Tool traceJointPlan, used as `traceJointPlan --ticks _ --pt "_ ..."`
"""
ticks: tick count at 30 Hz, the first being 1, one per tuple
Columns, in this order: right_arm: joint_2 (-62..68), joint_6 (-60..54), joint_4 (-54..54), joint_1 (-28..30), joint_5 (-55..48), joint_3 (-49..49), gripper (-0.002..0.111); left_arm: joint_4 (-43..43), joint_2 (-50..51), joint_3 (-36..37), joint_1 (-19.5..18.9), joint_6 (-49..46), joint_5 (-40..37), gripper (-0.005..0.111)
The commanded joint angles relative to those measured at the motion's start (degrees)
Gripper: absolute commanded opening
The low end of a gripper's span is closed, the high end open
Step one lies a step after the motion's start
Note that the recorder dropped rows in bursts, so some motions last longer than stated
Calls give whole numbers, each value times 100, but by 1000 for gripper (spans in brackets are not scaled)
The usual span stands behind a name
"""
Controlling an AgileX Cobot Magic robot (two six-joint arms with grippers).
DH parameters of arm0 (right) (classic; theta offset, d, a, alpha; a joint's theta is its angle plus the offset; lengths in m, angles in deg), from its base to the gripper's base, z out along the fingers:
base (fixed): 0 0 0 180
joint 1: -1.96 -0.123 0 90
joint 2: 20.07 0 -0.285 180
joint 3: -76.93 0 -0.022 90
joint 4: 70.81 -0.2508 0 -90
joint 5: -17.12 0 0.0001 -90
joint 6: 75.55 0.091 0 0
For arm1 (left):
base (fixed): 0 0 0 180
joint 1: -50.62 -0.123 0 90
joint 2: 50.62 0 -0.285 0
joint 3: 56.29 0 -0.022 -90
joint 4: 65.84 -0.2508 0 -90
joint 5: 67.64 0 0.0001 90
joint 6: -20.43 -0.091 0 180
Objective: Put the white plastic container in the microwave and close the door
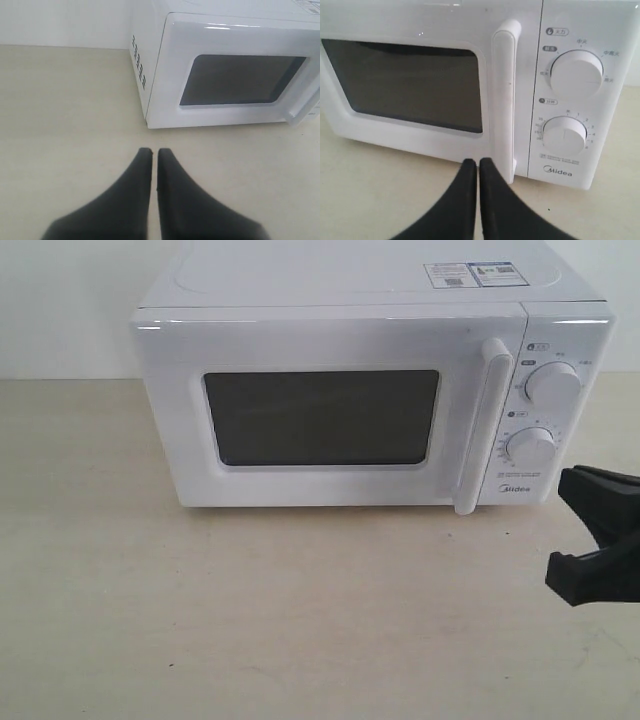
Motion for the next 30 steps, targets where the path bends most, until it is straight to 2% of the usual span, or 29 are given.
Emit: traceJointPlan --ticks 1,22,27,30 --pt "-147 8 -4 -7 107 -34 0 -47 -39 16 4 44 81 4" --pt "-147 36 -4 -7 72 -34 0 -47 -39 16 4 44 81 4" --pt "-581 47 -4 3 176 -34 0 -47 -39 16 4 44 81 4" --pt "-1201 47 -4 348 -146 -34 0 -47 -39 16 4 44 81 4"
